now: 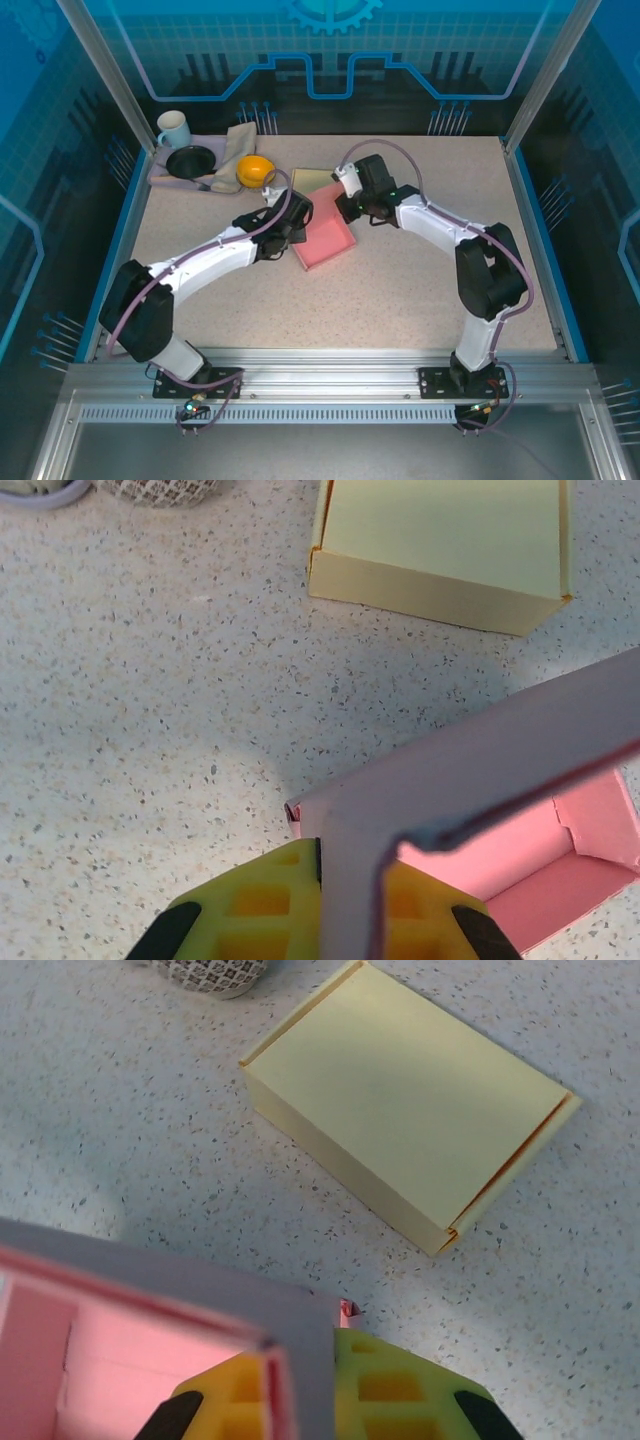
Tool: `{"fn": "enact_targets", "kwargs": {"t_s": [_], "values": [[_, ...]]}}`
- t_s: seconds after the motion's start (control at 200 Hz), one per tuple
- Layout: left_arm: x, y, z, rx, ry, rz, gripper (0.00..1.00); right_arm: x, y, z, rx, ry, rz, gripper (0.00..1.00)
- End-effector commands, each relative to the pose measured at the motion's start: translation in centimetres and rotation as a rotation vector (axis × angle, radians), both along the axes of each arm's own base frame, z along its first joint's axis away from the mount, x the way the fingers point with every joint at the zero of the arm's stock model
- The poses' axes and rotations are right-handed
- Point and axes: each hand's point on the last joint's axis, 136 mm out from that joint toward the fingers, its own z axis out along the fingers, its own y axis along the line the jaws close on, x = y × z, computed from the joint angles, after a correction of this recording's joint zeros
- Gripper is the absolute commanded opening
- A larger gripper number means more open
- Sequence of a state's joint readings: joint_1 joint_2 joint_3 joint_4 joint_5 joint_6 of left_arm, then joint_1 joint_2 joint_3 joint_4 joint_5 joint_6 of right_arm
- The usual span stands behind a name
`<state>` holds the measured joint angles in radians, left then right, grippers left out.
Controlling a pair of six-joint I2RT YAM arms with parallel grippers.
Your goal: Fold the paper box
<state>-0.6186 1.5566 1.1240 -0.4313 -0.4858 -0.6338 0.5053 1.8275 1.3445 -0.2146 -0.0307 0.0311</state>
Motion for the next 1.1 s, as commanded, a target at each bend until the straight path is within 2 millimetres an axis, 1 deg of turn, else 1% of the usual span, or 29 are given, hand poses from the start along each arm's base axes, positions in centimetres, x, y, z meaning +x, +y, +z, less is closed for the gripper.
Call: {"fn": "enact_targets", "kwargs": {"t_s": [0.0, 0.13, 0.205, 0.335, 0.5, 0.64, 0.78, 0.875, 0.945, 0.965, 0.98, 1.045, 1.065, 1.095], "values": [[0.2, -0.5, -0.6, -0.128, -0.015, 0.126, 0.0, 0.1, 0.1, 1.8, 0.072, -0.037, -0.158, 0.05], [-0.8, -0.5, -2.2, -0.201, -0.008, 0.186, 0.0, -1.0, 0.4, 1.2, 0.08, -0.049, -0.165, 0.05], [-1.4, -0.4, -2.8, -0.233, -0.004, 0.212, 0.0, -1.7, 0.6, 0.6, 0.071, -0.053, -0.152, 0.05], [-2.2, -0.5, -3.4, -0.262, 0.005, 0.249, 0.0, -2.8, 0.9, -0.4, 0.048, -0.06, -0.118, 0.05], [-2.9, -1.4, -3.9, -0.26, -0.001, 0.242, 0.0, -4.7, 1.2, -1.1, 0.017, -0.092, -0.06, 0.05], [-3.9, -2.4, -3.6, -0.182, -0.042, 0.198, 0.0, -6.0, 0.7, -1.4, 0.013, -0.101, -0.052, 0.06], [-5.1, -4.0, -2.2, -0.019, -0.13, 0.121, 0.0, -7.1, -0.2, -2.0, -0.001, -0.085, -0.057, 0.08], [-6.2, -5.2, -1.8, 0.089, -0.183, 0.073, 0.0, -7.8, -0.6, -2.5, 0.002, -0.068, -0.067, 0.09], [-6.8, -5.6, -1.8, 0.165, -0.203, 0.055, 0.0, -8.3, -1.2, -3.0, 0.0, -0.054, -0.082, 0.1], [-6.9, -5.6, -1.9, 0.185, -0.211, 0.052, 0.0, -8.3, -1.2, -2.7, 0.006, -0.06, -0.086, 0.11], [-7.0, -5.7, -1.9, 0.2, -0.215, 0.049, 0.0, -8.8, -1.6, -3.6, -0.006, -0.043, -0.088, 0.11], [-7.3, -5.7, -2.1, 0.251, -0.229, 0.058, 0.0, -9.3, -2.1, -4.0, -0.006, -0.036, -0.1, 0.12], [-7.4, -5.6, -2.2, 0.261, -0.228, 0.066, 0.0, -9.6, -2.3, -4.2, -0.006, -0.033, -0.103, 0.15], [-7.4, -5.5, -2.2, 0.271, -0.226, 0.077, 0.0, -9.8, -2.5, -4.3, -0.003, -0.03, -0.109, 0.16]]}}
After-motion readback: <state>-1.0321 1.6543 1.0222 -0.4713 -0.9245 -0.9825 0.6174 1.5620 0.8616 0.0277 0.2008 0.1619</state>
